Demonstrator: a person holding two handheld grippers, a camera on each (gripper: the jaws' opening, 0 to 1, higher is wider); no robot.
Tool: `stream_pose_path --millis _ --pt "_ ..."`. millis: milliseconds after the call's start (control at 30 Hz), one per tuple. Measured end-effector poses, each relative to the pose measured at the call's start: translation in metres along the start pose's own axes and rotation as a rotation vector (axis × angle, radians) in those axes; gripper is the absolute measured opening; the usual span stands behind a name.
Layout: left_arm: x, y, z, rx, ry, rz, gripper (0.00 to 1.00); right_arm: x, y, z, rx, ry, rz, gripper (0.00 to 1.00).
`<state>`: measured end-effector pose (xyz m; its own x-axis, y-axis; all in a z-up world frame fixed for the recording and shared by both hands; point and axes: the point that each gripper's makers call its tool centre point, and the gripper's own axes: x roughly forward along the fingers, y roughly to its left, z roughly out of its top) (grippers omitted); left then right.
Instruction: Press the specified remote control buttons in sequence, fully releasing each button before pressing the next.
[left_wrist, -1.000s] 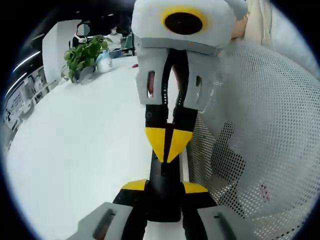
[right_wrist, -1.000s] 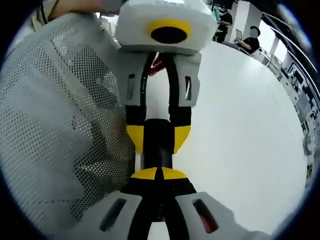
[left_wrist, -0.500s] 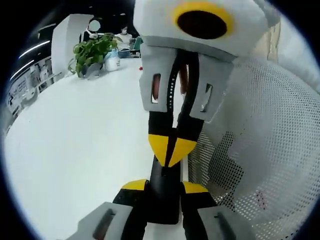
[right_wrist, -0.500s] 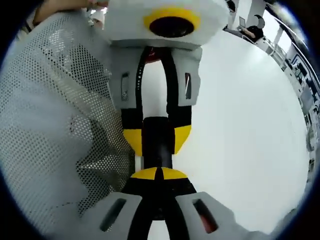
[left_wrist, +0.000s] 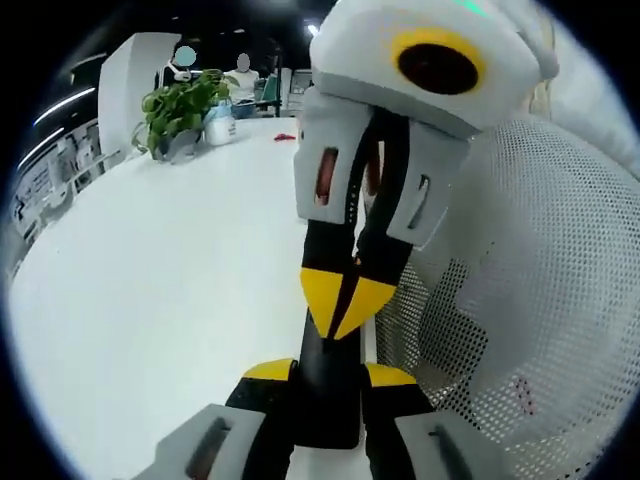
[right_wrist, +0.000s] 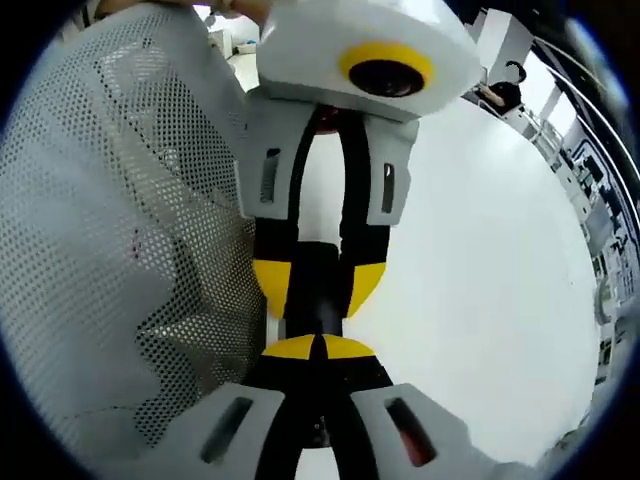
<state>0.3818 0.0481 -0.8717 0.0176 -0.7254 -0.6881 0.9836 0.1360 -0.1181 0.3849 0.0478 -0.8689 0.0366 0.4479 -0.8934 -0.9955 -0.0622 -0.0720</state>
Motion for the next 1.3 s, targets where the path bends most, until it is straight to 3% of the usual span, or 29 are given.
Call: stream_pose_path --millis 100,333,633,800,1067,1167,1267,1300 --pt "0.0004 0.0000 -0.0003 0.000 0.000 -0.001 0.25 0.0004 -0.0009 0.0000 0.016 0.018 0.026 0.00" --pt "0.0006 -0.0001 -0.0004 -0.004 -0.004 -0.003 0.25 0.0006 0.0011 -0.0004 -0.035 0.060 0.045 0.00" --pt "0.0009 0.0002 -0.0010 -0.005 -0.006 -0.003 0.25 -0.0006 -0.0007 0.0009 0.020 -0.007 0.034 0.00" --pt "0.0011 0.0001 -0.0014 -0.004 -0.005 -0.003 0.25 0.0019 0.0012 0.0042 -0.013 0.013 0.035 0.00" --pt "0.0013 0.0006 -0.0021 -0.002 -0.005 -0.003 0.25 0.0018 -0.0008 0.0022 0.057 0.009 0.078 0.00" --pt "0.0014 0.0007 -0.0023 0.001 -0.003 -0.003 0.25 0.0019 0.0008 0.0029 0.005 0.016 0.047 0.00" --pt "0.0015 0.0004 -0.0021 0.007 -0.001 -0.005 0.25 0.0024 0.0022 0.0041 -0.110 0.046 0.003 0.00" --pt "0.0019 0.0003 -0.0018 0.005 -0.002 -0.005 0.25 0.0032 0.0039 0.0053 -0.106 0.037 0.000 0.00"
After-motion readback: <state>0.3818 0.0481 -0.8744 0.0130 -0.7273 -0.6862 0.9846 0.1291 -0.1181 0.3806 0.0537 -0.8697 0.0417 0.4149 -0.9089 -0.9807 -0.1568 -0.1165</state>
